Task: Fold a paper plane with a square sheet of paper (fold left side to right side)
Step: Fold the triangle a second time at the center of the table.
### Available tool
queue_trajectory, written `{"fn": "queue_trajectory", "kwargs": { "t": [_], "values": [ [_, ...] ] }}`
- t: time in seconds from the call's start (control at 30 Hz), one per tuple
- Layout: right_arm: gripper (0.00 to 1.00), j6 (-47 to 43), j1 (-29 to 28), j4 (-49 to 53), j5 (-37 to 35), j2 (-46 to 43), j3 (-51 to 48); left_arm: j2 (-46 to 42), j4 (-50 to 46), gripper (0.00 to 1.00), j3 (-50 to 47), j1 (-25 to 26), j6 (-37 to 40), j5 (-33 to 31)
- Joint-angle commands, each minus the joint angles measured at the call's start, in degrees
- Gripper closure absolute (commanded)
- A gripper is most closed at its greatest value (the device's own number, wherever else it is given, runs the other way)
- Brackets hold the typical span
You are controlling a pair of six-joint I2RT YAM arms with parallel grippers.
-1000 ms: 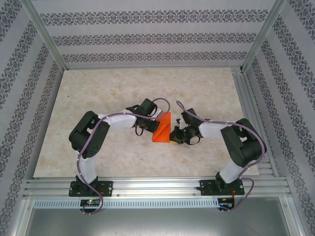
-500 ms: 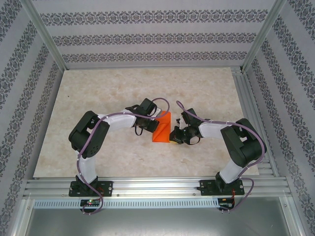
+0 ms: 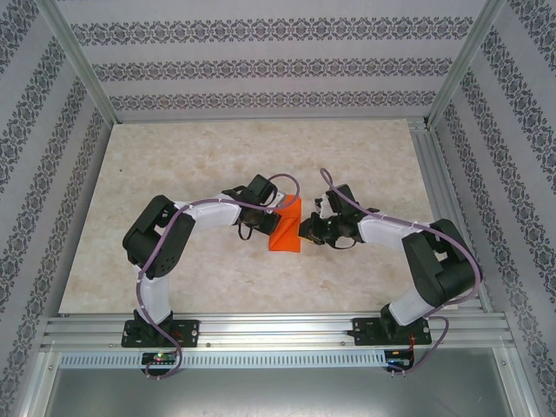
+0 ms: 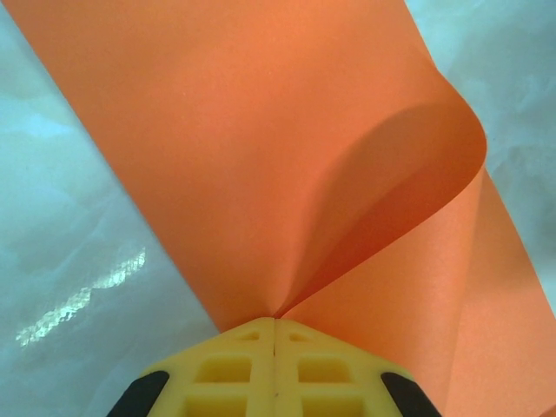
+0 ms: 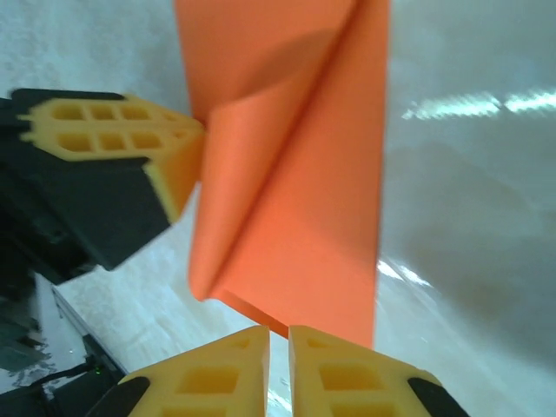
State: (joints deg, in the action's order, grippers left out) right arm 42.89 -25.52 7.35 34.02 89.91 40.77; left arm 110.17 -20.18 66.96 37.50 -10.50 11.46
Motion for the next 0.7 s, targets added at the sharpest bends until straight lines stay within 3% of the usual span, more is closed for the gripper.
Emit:
{"fn": "queue_trajectory", "kwargs": {
  "t": [0.0,0.3,0.67],
  "values": [
    [0.88,5.71,-1.19,-9.65,1.49,1.52,0.96,0.97,1.02,0.93,-1.37,-0.75,0.49,0.5],
    [0.89,8.78,-3.27,-14.62,-0.26,7.9,5.54,1.1,1.11,0.94,-1.26,-0.76,0.48,1.02],
    [0.89,7.19,-3.83,-12.73,-2.31,13.26,8.15,1.23,1.27,0.94,-1.18,-0.74,0.36,1.1]
  ]
}}
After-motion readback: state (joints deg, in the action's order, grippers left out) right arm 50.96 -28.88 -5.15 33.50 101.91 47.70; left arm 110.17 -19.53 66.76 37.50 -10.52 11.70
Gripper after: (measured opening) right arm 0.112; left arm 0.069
